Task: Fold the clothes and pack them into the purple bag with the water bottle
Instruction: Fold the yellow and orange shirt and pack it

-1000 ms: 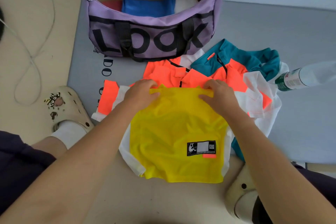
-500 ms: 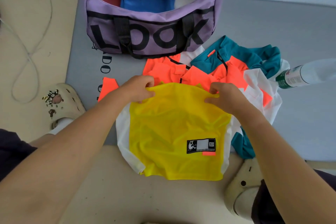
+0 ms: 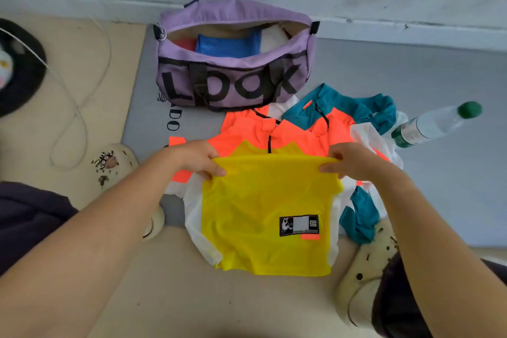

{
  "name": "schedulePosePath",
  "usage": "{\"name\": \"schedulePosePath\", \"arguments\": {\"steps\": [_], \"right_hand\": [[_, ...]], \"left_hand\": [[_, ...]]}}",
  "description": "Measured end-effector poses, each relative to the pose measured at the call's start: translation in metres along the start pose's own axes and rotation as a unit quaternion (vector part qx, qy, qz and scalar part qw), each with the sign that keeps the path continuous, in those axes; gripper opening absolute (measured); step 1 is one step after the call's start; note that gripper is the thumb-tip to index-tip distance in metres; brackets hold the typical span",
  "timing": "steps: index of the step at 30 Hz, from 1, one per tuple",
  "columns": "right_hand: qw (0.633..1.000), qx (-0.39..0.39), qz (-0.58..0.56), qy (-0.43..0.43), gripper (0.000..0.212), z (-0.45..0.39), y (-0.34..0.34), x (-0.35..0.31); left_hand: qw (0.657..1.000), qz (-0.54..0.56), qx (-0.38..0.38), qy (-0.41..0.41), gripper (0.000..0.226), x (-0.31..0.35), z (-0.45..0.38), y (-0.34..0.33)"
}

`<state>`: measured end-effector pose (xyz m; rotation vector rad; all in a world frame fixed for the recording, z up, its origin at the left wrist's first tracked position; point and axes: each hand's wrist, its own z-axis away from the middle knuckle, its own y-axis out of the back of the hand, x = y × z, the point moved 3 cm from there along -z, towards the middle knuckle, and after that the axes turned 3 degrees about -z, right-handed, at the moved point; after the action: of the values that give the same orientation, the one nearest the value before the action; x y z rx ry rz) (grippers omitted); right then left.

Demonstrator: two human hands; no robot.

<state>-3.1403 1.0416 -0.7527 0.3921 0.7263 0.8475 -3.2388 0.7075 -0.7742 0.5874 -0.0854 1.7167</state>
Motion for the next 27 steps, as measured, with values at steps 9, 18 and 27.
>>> {"name": "schedulePosePath", "arguments": {"steps": [9, 18, 27], "right_hand": [[0.983, -0.142, 0.024, -0.112, 0.053, 0.072, 0.039, -0.031], [0.934, 0.35, 0.043, 0.052, 0.065, 0.122, 0.132, -0.09], [0.848, 0.522, -0.027, 0.09, 0.043, 0.129, 0.082, -0.068]], "left_hand": [[0.989, -0.1, -0.037, 0.103, 0.061, 0.031, 0.078, 0.023], [0.833, -0.185, 0.512, -0.096, 0.067, 0.118, 0.164, 0.082], [0.738, -0.125, 0.647, -0.143, 0.055, 0.099, 0.148, 0.035]]}}
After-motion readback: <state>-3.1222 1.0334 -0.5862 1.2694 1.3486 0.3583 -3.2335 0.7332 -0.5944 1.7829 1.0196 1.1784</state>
